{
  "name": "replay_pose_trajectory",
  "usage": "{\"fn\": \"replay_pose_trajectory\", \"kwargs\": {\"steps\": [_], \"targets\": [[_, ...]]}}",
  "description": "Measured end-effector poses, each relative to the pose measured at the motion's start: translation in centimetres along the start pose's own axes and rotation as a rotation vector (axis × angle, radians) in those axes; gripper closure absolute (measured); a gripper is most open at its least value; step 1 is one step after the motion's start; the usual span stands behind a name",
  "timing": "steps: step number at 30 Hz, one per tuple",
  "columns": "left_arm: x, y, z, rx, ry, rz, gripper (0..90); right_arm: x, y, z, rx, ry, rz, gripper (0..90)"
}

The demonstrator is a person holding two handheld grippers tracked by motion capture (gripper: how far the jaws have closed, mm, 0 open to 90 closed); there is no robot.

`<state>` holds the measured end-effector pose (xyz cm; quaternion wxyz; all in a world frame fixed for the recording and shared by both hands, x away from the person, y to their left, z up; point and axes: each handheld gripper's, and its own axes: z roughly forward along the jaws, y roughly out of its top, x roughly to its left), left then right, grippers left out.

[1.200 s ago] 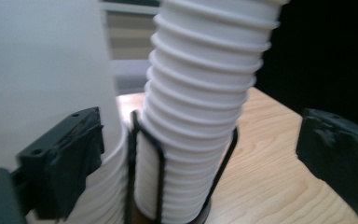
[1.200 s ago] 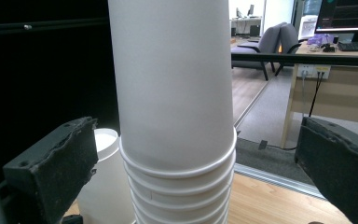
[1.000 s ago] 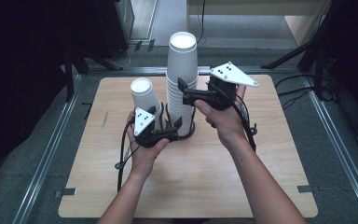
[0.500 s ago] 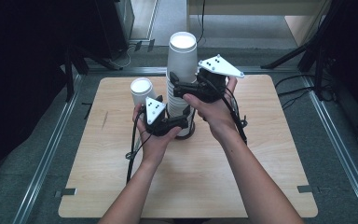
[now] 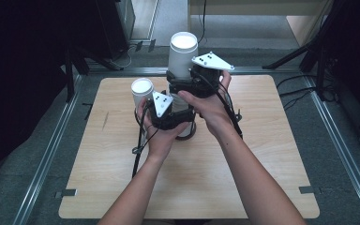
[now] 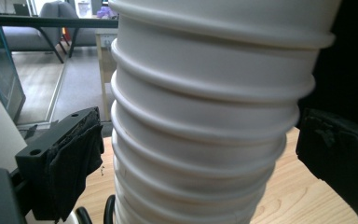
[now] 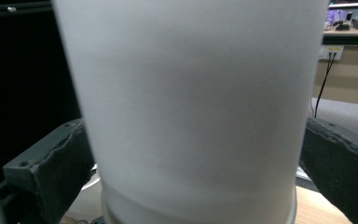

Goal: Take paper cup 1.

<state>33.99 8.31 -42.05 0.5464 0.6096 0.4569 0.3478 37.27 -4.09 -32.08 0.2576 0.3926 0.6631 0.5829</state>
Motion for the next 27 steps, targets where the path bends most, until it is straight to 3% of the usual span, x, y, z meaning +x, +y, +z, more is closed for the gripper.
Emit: {"fn": "replay_pose_trajectory", "kwargs": {"steps": [7, 13, 27], "targets": [[-0.1, 0.0, 0.7, 0.005, 0.001, 0.009, 0.8, -0.4, 0.2, 0.7, 0.011, 0.034, 0.040, 6.5], [-0.1, 0.1, 0.9, 0.010, 0.002, 0.014, 0.8, 0.0, 0.2, 0.5, -0.013, 0.014, -0.017, 10.8], [0.0, 0.0, 0.9, 0.005, -0.010, 0.016, 1.4, 0.3, 1.2, 0.2, -0.055, -0.007, -0.012, 11.1]]}}
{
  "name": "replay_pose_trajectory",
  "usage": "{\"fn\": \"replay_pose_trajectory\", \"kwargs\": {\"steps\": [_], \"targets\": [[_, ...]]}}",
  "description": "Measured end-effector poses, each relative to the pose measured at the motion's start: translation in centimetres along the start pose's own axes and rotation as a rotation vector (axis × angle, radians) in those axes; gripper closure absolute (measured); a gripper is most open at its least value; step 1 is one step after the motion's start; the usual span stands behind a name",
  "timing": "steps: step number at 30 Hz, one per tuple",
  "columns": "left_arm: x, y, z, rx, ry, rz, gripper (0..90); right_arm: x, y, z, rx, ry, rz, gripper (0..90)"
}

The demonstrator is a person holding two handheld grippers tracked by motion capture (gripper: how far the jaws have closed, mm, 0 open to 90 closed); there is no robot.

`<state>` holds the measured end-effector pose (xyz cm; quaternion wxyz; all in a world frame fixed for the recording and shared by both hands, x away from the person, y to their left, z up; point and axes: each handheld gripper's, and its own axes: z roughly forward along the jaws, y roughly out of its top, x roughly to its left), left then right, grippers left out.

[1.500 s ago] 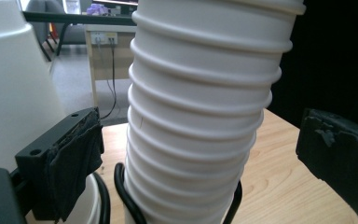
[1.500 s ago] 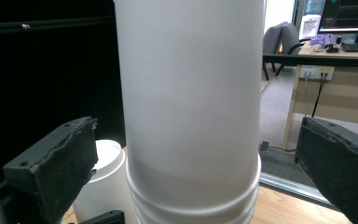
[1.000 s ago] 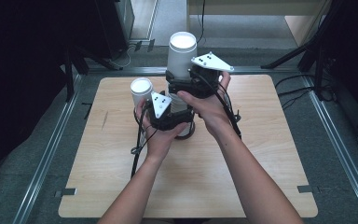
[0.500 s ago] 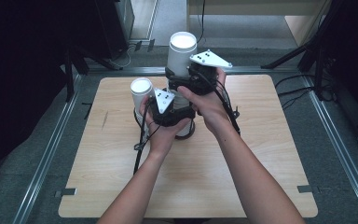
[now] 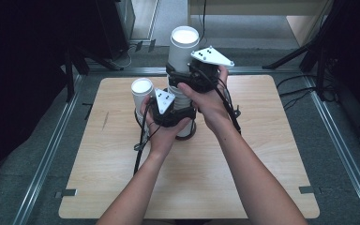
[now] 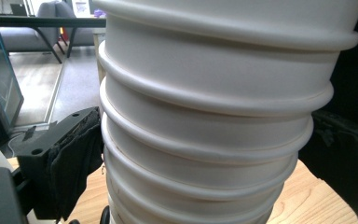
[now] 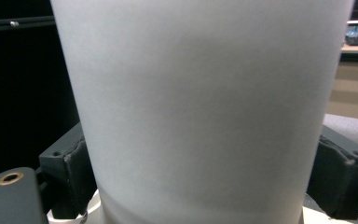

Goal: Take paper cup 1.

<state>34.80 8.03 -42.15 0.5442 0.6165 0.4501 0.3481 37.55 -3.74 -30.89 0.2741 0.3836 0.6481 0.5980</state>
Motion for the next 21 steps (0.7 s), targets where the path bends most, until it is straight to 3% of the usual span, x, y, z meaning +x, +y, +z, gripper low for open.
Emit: {"fn": "replay_pose_trajectory", "kwargs": {"steps": [8, 21], "targets": [[0.0, 0.0, 0.0, 0.001, -0.001, 0.003, 1.6, 0.3, 1.1, -0.2, -0.029, 0.006, -0.011, 12.5], [0.0, 0.0, 0.0, 0.000, 0.003, 0.006, 1.9, 0.7, 3.0, -1.3, -0.125, -0.007, -0.020, 14.2]]}}
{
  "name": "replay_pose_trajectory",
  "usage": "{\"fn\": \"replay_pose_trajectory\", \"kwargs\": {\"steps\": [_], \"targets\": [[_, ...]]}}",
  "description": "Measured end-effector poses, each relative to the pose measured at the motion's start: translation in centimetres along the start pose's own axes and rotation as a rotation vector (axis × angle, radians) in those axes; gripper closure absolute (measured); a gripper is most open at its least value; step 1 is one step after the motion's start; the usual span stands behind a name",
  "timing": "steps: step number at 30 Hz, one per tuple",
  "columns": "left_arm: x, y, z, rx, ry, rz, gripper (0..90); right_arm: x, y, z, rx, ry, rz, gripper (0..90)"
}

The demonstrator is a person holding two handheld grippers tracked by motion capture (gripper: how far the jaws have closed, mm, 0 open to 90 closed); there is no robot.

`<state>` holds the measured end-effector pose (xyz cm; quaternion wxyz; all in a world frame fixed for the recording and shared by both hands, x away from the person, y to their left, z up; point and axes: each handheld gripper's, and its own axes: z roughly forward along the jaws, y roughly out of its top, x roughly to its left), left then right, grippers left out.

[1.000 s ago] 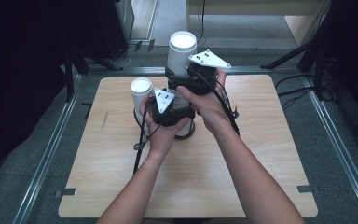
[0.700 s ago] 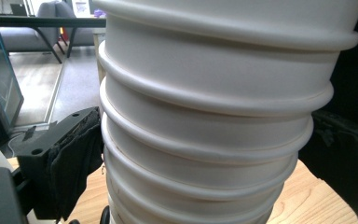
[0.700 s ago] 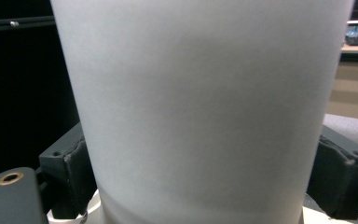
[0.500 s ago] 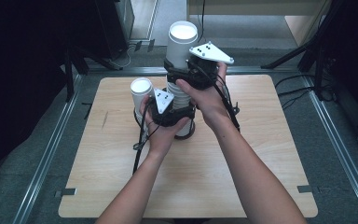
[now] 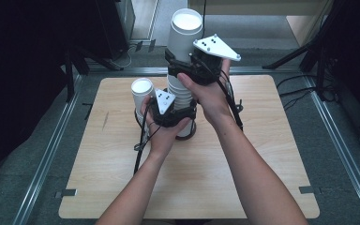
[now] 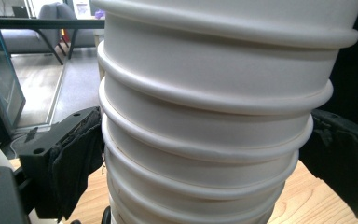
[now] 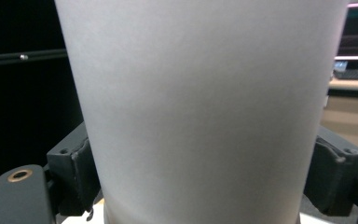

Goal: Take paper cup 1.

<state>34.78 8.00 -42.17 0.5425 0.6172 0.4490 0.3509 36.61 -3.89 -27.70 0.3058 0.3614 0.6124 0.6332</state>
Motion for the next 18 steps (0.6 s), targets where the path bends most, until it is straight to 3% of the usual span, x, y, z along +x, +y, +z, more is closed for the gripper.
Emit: {"fn": "replay_pose_trajectory", "kwargs": {"steps": [18], "targets": [[0.1, -0.2, 0.0, 0.002, -0.001, 0.005, 3.3, -0.1, 2.6, -1.8, -0.098, -0.003, 0.010, 14.4]]}}
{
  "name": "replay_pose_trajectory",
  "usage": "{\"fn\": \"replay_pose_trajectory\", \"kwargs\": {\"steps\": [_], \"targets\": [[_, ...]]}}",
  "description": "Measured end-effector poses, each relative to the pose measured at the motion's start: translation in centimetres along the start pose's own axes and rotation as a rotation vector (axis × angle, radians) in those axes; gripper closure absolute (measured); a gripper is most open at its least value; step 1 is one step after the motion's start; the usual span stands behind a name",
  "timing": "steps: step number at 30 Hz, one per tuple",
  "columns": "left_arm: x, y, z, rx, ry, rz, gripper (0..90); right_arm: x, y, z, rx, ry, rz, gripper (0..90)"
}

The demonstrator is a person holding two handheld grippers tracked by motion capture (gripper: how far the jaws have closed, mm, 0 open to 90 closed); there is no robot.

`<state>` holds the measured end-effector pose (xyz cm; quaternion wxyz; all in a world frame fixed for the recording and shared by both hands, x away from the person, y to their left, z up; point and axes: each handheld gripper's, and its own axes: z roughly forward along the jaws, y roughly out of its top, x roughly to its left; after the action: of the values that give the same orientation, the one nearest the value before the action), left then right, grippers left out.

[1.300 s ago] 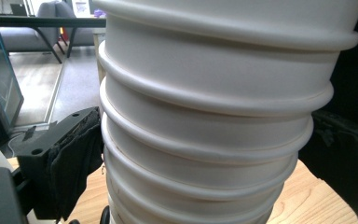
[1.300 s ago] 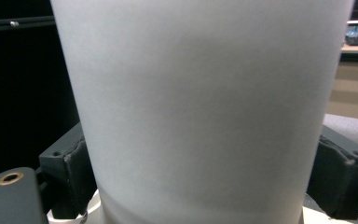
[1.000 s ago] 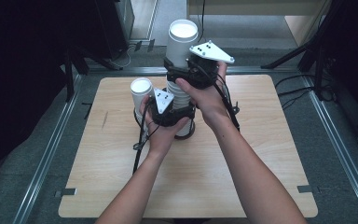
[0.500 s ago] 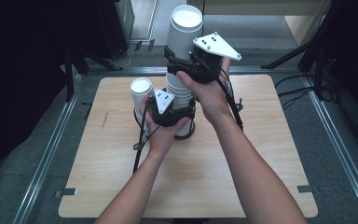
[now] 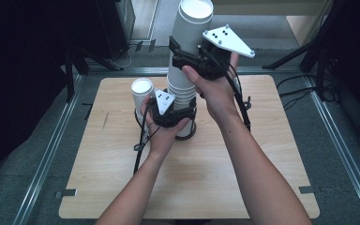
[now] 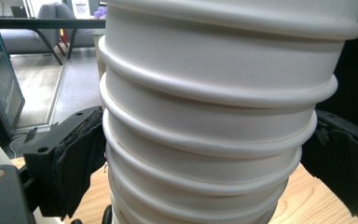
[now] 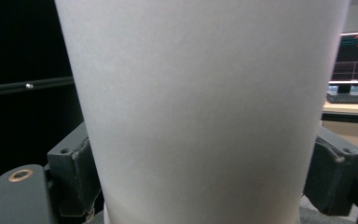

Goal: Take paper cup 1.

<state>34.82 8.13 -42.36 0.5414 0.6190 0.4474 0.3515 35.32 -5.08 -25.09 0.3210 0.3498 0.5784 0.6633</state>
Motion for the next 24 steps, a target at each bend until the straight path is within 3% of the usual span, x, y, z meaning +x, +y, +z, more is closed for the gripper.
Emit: {"fn": "replay_pose_trajectory", "kwargs": {"steps": [14, 24], "targets": [[0.0, 0.0, 0.0, 0.001, -0.002, 0.001, 3.4, -1.0, 2.2, -2.2, -0.051, -0.005, 0.001, 14.4], [0.0, 0.0, 0.0, 0.003, -0.004, 0.002, 3.4, -2.0, 2.7, -4.3, -0.077, -0.019, -0.006, 14.3]]}}
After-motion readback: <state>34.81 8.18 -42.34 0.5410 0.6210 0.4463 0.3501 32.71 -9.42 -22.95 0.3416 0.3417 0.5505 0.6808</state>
